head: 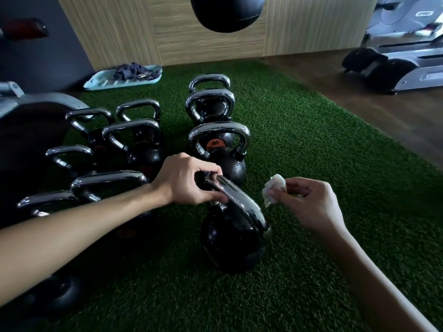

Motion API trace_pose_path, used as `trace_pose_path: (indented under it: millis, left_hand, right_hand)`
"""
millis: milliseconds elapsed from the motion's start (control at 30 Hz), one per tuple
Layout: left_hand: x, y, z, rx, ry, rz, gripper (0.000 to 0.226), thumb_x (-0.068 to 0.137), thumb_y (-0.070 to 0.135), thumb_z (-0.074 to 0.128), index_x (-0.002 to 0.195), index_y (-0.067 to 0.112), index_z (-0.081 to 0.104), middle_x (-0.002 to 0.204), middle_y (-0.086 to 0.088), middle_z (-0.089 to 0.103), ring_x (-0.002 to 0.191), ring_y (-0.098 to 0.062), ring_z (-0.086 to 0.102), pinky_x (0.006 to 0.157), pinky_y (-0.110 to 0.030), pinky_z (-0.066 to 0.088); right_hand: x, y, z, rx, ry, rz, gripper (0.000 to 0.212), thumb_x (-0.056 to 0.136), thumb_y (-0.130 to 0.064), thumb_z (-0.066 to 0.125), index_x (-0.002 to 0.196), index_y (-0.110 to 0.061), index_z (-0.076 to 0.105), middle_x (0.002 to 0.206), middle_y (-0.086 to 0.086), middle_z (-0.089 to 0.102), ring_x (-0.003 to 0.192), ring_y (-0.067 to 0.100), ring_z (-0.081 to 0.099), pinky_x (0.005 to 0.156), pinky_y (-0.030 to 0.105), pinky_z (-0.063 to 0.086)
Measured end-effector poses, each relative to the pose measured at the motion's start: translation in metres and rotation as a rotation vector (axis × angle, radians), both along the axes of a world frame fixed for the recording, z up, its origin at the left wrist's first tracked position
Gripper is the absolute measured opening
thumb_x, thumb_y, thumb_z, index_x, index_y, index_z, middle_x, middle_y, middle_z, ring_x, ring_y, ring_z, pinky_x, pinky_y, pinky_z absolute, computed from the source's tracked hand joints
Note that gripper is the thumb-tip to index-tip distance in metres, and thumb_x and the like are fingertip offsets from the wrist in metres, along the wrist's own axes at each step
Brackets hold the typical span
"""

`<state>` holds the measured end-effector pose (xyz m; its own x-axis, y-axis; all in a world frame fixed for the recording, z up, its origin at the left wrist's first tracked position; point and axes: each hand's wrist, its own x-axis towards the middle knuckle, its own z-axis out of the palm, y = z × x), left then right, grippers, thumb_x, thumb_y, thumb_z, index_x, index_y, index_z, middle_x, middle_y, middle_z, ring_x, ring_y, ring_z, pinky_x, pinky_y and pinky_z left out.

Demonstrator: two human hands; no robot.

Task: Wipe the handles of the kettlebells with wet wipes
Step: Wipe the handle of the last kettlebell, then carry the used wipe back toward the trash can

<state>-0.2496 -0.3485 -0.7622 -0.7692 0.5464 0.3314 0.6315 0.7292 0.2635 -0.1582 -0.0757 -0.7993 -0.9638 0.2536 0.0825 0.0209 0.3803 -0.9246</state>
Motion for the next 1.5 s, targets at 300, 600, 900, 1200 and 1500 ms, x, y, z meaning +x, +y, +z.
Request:
trace_pose_path:
  millis: [300, 600, 900, 1200, 1500]
  left_hand:
    - [0.059, 0.004, -0.002, -0.021, 0.146, 0.428, 0.072, 0.06, 0.101, 0.049, 0.06, 0.032, 0.067, 0.034, 0.017, 0.024, 0.04, 0.0, 0.031, 0.073, -0.032, 0.044]
    - [0.072, 0.012, 0.012, -0.22, 0.002, 0.579, 0.087, 0.053, 0.109, 0.03, 0.062, 0.032, 0.069, 0.042, 0.012, 0.05, 0.05, -0.005, 0.044, 0.087, -0.034, 0.043]
    - [0.07, -0.016, -0.002, 0.042, 0.038, 0.431, 0.061, 0.061, 0.096, 0.059, 0.067, 0.036, 0.068, 0.05, 0.027, 0.052, 0.044, 0.005, 0.047, 0.085, -0.039, 0.053]
    - [0.028, -0.031, 0.007, 0.162, -0.202, 0.069, 0.05, 0.073, 0.082, 0.064, 0.108, 0.047, 0.072, 0.106, 0.029, 0.069, 0.092, -0.002, 0.062, 0.073, -0.021, 0.044]
    - [0.009, 0.031, 0.05, -0.084, 0.024, -0.033, 0.063, 0.081, 0.078, 0.062, 0.129, 0.038, 0.068, 0.135, 0.015, 0.061, 0.118, -0.012, 0.058, 0.094, -0.037, 0.048]
  right_hand:
    - [-0.013, -0.007, 0.0, -0.018, 0.025, -0.029, 0.02, 0.071, -0.039, 0.089, 0.088, -0.031, 0.081, 0.08, -0.016, 0.077, 0.077, -0.002, 0.071, 0.069, 0.02, 0.049]
    - [-0.027, -0.02, -0.012, -0.043, 0.024, -0.049, 0.022, 0.069, -0.047, 0.088, 0.085, -0.034, 0.081, 0.076, -0.016, 0.076, 0.072, -0.003, 0.07, 0.065, 0.022, 0.049]
    - [-0.035, -0.024, -0.014, -0.081, 0.01, -0.025, 0.029, 0.065, -0.053, 0.087, 0.088, -0.036, 0.08, 0.081, -0.014, 0.077, 0.081, 0.007, 0.074, 0.079, 0.044, 0.062]
    - [-0.049, -0.018, -0.009, 0.044, -0.101, -0.003, 0.02, 0.069, -0.043, 0.09, 0.081, -0.031, 0.08, 0.075, -0.014, 0.076, 0.076, 0.004, 0.073, 0.072, 0.032, 0.059]
    - [-0.022, -0.017, 0.062, 0.508, -0.249, -0.282, 0.049, 0.089, -0.061, 0.06, 0.068, -0.018, 0.066, 0.055, -0.003, 0.062, 0.054, 0.018, 0.059, 0.052, 0.031, 0.049]
